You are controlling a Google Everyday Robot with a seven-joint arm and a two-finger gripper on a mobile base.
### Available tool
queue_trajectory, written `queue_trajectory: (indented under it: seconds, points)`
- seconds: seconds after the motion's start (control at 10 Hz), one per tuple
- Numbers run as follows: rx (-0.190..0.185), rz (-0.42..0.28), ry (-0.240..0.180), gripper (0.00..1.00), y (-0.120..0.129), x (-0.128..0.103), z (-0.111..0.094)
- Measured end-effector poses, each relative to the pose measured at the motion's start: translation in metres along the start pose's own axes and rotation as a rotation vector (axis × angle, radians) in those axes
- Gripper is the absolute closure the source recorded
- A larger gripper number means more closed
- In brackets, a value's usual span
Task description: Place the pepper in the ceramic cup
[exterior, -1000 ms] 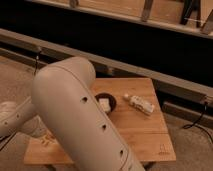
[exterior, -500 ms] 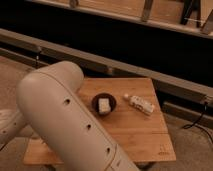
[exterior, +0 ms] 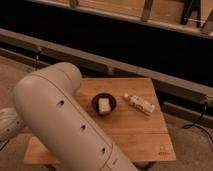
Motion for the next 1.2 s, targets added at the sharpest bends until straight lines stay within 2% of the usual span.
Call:
queue_trajectory:
  seconds: [0.3, 0.5, 0.6, 0.7, 0.8, 0.9, 1.1, 1.2]
  points:
    - [0.046, 0.119, 0.020, 0.35, -0.032, 0.001, 0.015]
    - [0.078, 0.244, 0.038, 0.35, -0.055, 0.002, 0.026]
    - [0.086, 0.307, 0.045, 0.35, -0.063, 0.002, 0.030]
    - [0.074, 0.365, 0.048, 0.35, -0.068, 0.002, 0.033]
    - [0.054, 0.384, 0.044, 0.35, -0.068, 0.000, 0.033]
    - [0.006, 0.391, 0.028, 0.35, -0.063, -0.004, 0.029]
    - [-0.112, 0.347, -0.034, 0.35, -0.052, -0.012, 0.013]
    - [-0.206, 0.303, -0.086, 0.35, -0.048, -0.012, 0.000]
